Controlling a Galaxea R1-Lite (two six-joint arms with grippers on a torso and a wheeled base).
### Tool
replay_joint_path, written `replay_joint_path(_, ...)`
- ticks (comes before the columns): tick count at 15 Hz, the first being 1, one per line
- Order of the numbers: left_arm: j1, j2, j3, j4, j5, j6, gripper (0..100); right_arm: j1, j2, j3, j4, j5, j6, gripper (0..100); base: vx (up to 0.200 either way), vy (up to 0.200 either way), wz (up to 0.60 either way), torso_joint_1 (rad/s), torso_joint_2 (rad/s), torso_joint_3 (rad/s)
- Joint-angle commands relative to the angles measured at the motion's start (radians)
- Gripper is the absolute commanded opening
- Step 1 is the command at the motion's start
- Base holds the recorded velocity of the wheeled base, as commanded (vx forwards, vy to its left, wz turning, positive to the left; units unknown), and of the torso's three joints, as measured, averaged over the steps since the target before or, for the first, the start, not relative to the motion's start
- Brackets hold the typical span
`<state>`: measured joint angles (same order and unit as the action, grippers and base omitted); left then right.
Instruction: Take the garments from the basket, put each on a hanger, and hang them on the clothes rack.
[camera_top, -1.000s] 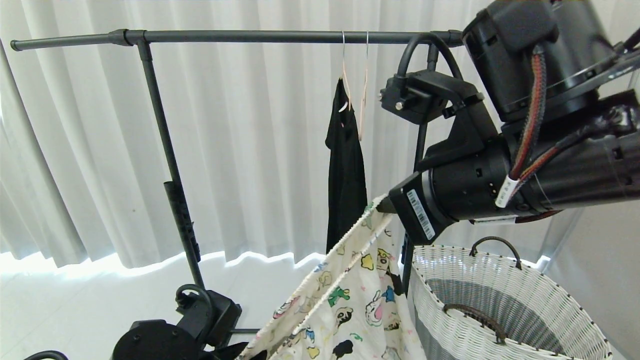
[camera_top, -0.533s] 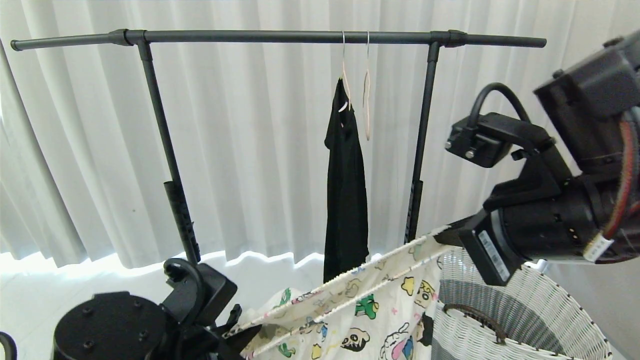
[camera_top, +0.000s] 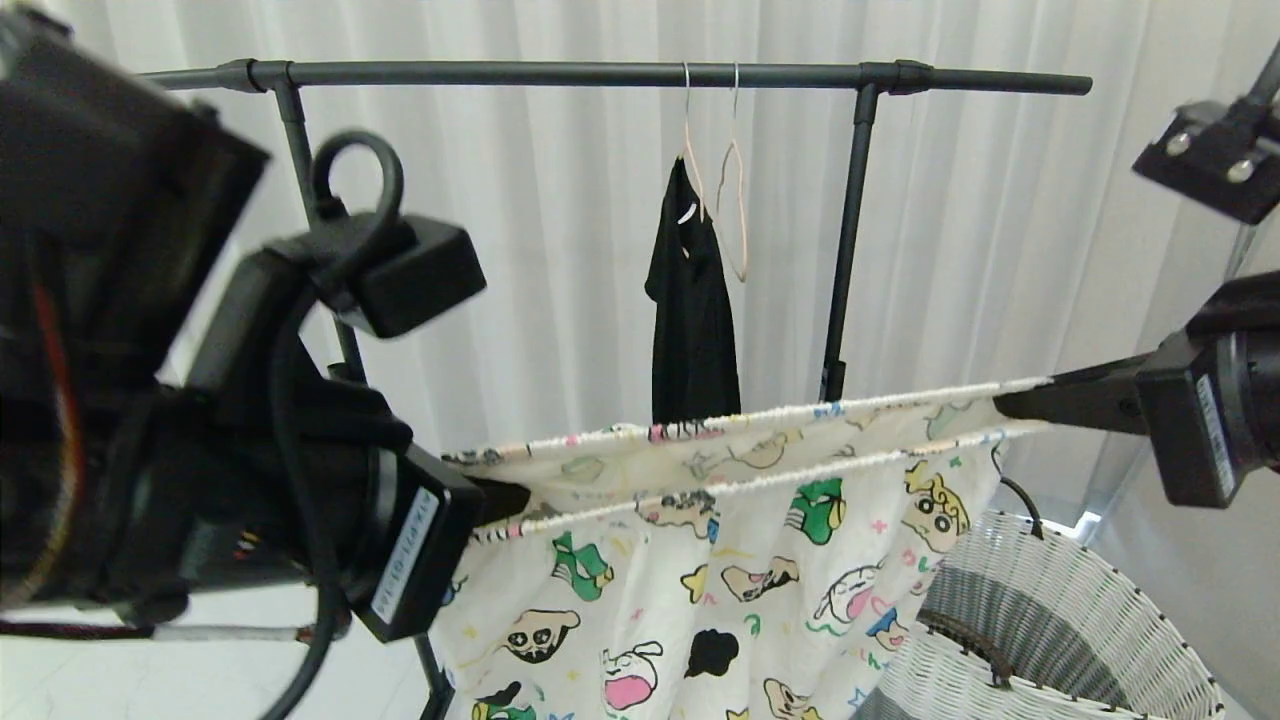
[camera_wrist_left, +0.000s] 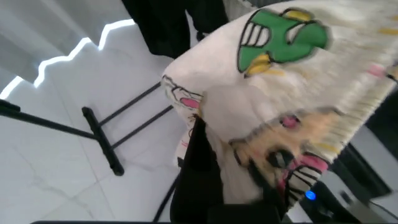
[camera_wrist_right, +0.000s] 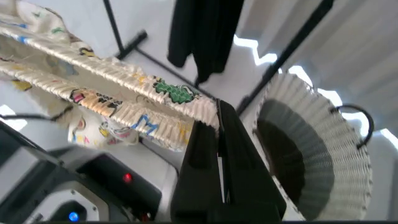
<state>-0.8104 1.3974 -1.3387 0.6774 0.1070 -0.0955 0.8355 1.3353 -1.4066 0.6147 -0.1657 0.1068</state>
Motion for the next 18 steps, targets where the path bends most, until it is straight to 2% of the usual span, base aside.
replay_joint_path(1, 0.004, 0.130, -0.367, 0.289, -0.052, -0.032, 0, -0.021, 0.015, -0.074, -0.001, 0.028, -0.002, 0, 0.000, 0.000, 0.00, 0.000, 0.00, 0.000)
replay_joint_path(3, 0.004, 0.117, -0.395, 0.344, -0.052, -0.035, 0, -0.023, 0.053, -0.150, -0.003, 0.048, -0.004, 0, 0.000, 0.000, 0.00, 0.000, 0.00, 0.000)
replay_joint_path(5, -0.001, 0.074, -0.364, 0.347, -0.050, -0.035, 0, -0.023, 0.081, -0.210, 0.000, 0.061, -0.024, 0, 0.000, 0.000, 0.00, 0.000, 0.00, 0.000)
replay_joint_path(8, -0.019, 0.014, -0.304, 0.349, -0.043, -0.030, 0, -0.024, 0.074, -0.233, 0.033, 0.065, -0.039, 0, 0.000, 0.000, 0.00, 0.000, 0.00, 0.000)
replay_joint_path(9, -0.019, 0.009, -0.298, 0.343, -0.030, -0.015, 0, -0.023, 0.044, -0.235, 0.088, 0.065, -0.039, 0, 0.000, 0.000, 0.00, 0.000, 0.00, 0.000)
replay_joint_path(10, -0.018, 0.015, -0.300, 0.310, -0.017, -0.004, 0, -0.023, 0.015, -0.236, 0.139, 0.065, -0.041, 0, 0.000, 0.000, 0.00, 0.000, 0.00, 0.000)
replay_joint_path(12, -0.019, 0.037, -0.283, 0.123, -0.017, 0.008, 0, -0.003, -0.062, -0.236, 0.255, 0.078, -0.041, 0, 0.000, 0.000, 0.00, 0.000, 0.00, 0.000)
replay_joint_path(14, -0.019, 0.074, -0.269, -0.056, -0.020, 0.056, 0, 0.063, -0.123, -0.246, 0.361, 0.120, -0.041, 0, 0.000, 0.000, 0.00, 0.000, 0.00, 0.000)
replay_joint_path(15, -0.019, 0.089, -0.267, -0.114, -0.021, 0.077, 0, 0.105, -0.137, -0.258, 0.401, 0.127, -0.041, 0, 0.000, 0.000, 0.00, 0.000, 0.00, 0.000)
replay_joint_path(18, -0.019, 0.103, -0.266, -0.147, -0.024, 0.094, 0, 0.177, -0.136, -0.284, 0.436, 0.127, -0.039, 0, 0.000, 0.000, 0.00, 0.000, 0.00, 0.000)
